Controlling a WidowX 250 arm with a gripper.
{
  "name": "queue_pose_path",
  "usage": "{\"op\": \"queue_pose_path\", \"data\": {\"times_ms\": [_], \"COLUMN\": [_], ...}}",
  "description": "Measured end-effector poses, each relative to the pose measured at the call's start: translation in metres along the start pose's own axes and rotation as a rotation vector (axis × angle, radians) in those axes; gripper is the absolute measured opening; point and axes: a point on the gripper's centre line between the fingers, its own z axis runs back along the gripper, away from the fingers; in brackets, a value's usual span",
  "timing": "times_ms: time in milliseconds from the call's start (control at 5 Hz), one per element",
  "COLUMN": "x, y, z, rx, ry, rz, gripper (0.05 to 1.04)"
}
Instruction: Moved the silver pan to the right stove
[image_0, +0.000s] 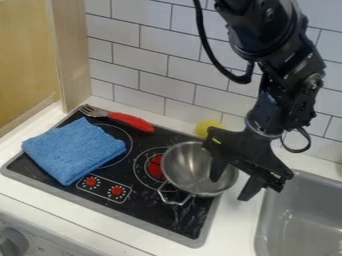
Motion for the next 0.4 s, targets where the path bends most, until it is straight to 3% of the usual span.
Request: {"op": "queue_pose_path", "data": {"times_ms": [200, 400], "x": [0.000, 0.001], "y": [0.000, -0.005], "z": [-0.001, 0.012], "rx": [-0.002, -0.079], "ry": [0.000, -0.073], "rz": [0.003, 0.008], "gripper": [1.013, 1.009]}}
